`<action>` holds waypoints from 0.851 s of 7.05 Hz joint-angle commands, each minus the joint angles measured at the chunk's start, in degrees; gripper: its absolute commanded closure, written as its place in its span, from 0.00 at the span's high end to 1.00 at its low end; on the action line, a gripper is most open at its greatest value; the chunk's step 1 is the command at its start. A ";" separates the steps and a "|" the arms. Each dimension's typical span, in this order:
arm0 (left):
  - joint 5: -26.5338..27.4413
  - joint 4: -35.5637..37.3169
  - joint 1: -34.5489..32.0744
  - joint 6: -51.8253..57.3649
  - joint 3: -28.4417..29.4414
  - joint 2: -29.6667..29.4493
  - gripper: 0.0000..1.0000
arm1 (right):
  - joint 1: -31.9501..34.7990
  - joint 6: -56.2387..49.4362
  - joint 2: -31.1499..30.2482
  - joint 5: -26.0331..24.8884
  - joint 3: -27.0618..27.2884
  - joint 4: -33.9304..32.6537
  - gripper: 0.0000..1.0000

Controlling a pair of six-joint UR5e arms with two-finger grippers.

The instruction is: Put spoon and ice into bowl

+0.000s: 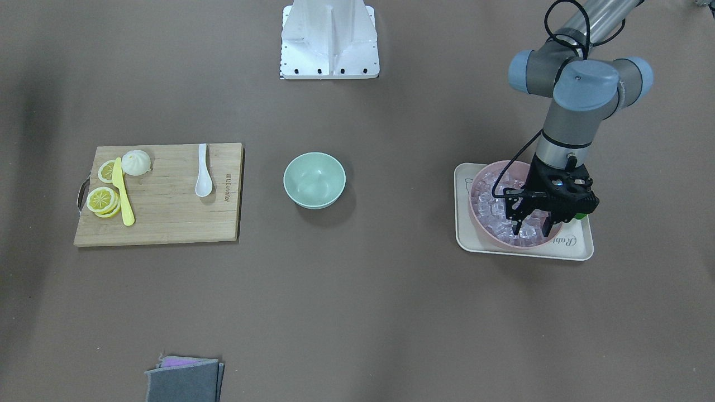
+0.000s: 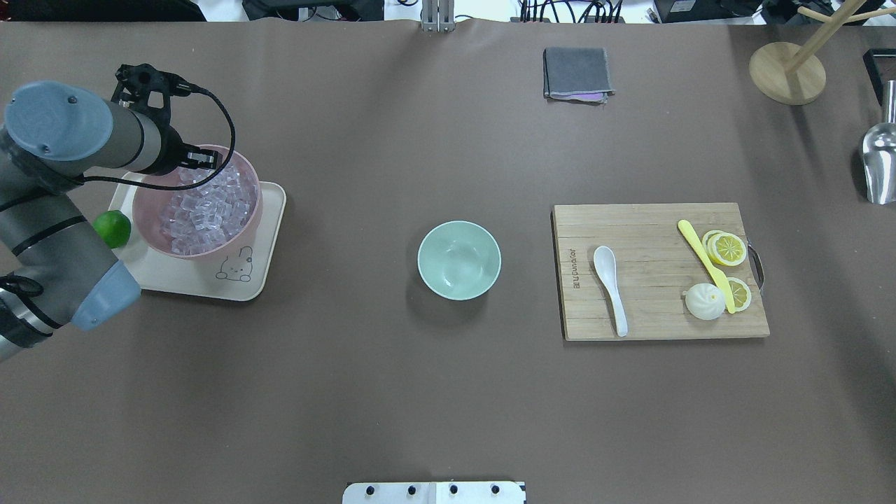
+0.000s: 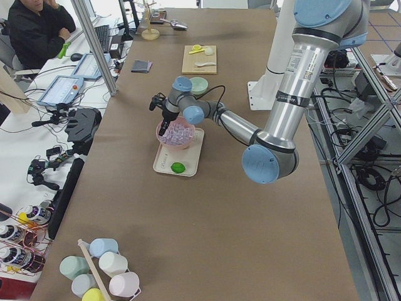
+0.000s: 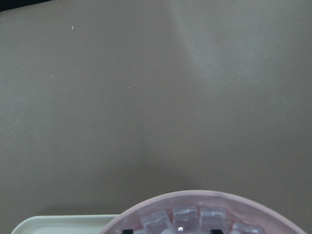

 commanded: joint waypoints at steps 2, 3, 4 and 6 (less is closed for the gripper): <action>-0.03 0.01 0.00 0.01 0.14 0.08 0.50 | 0.05 0.00 1.27 0.00 -1.22 0.00 1.00; -0.12 0.01 0.00 0.01 0.14 0.08 0.41 | 0.05 0.00 2.24 0.00 -2.28 0.00 1.00; -0.12 0.10 0.00 0.01 0.14 0.08 0.41 | 0.05 0.00 2.33 0.00 -2.46 0.00 1.00; -0.12 0.10 0.00 0.01 0.14 0.16 0.41 | -0.04 0.00 2.42 0.00 -2.55 0.00 1.00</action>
